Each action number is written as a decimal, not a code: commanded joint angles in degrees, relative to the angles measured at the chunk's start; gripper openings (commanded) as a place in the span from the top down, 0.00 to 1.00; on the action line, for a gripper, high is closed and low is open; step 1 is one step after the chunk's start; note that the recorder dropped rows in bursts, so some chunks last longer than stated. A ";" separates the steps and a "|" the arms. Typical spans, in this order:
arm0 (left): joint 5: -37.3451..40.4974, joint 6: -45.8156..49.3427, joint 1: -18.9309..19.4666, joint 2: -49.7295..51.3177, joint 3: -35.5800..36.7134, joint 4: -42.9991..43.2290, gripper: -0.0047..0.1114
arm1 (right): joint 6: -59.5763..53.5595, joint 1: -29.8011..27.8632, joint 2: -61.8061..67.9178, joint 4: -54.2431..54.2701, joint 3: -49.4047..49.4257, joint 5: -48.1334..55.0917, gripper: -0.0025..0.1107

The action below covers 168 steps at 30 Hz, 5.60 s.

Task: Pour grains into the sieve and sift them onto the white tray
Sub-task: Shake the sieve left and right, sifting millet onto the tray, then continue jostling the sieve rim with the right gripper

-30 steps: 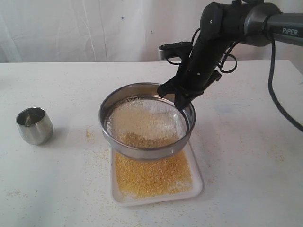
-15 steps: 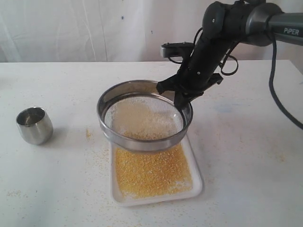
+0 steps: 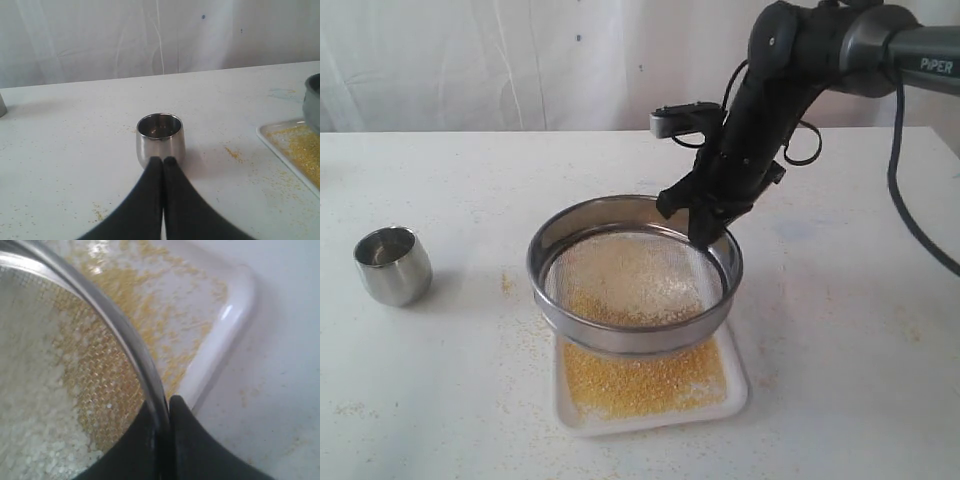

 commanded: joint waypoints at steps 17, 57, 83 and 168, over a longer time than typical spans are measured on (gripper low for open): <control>-0.18 0.00 0.26 -0.24 0.21 0.04 0.96 | 13.26 0.03 -0.76 -9.35 -0.10 -2.23 0.98; -0.18 0.00 0.26 -0.24 0.21 0.04 0.96 | 8.96 5.41 -1.74 -15.00 -0.06 -5.50 0.98; -0.18 0.00 0.26 -0.24 0.21 0.04 0.96 | 9.14 0.63 -1.50 -5.76 1.03 -4.88 0.98; -0.18 0.00 0.26 -0.24 0.21 0.04 0.96 | 4.69 0.36 -2.67 0.57 2.97 -5.20 0.98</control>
